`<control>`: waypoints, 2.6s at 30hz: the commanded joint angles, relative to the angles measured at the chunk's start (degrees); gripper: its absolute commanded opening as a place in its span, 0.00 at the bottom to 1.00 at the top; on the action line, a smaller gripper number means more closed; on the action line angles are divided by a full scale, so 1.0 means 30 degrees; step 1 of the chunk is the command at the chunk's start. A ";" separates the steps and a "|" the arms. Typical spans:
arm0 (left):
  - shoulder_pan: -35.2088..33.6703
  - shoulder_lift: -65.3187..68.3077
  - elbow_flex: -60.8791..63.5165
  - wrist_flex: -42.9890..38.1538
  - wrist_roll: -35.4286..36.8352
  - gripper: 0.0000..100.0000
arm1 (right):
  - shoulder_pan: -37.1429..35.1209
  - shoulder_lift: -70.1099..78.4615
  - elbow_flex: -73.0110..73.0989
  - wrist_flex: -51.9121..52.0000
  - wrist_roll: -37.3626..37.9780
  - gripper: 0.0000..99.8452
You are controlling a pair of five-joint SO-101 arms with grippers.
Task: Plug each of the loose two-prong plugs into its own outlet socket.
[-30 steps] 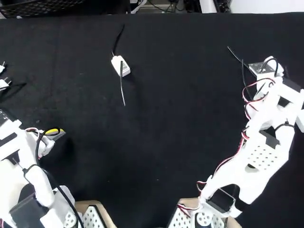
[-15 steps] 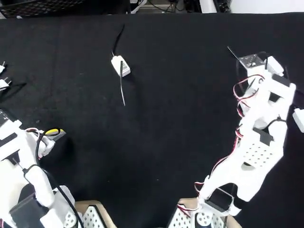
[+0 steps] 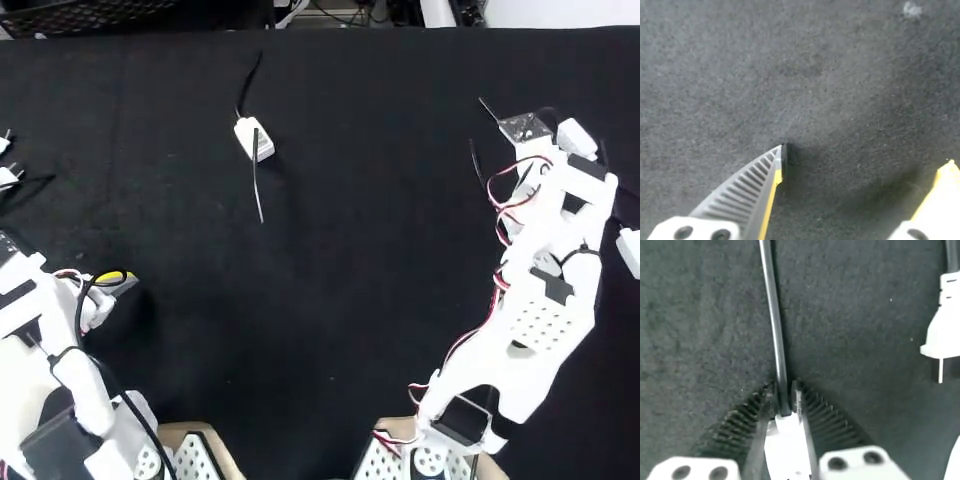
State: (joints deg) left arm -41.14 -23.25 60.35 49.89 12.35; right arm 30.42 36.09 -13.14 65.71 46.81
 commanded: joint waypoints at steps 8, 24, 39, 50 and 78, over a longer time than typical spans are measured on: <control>0.0190 -0.0645 0.0015 -0.0293 0.0088 0.45 | -0.0967 -0.0425 -0.0982 0.1319 0.0029 0.01; 0.0220 -0.0645 0.0015 -0.0293 0.0088 0.45 | -0.5070 -0.4879 -0.3326 0.6652 -0.1524 0.01; 0.0132 -0.0645 0.0015 -0.0293 0.0088 0.45 | -1.2982 -0.7634 -0.3326 0.7912 -0.4308 0.01; 0.0864 -0.0645 0.0015 -0.0176 -0.0088 0.45 | -2.0044 -0.7516 -0.6227 0.7619 -0.7766 0.01; 1.2791 -2.6374 0.6432 0.4952 -0.0088 0.44 | -2.1773 -0.7663 -0.8454 0.8264 -1.1136 0.01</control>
State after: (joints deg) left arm -10.46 -86.55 77.58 61.85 12.35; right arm -33.93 16.40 -35.47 89.98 14.64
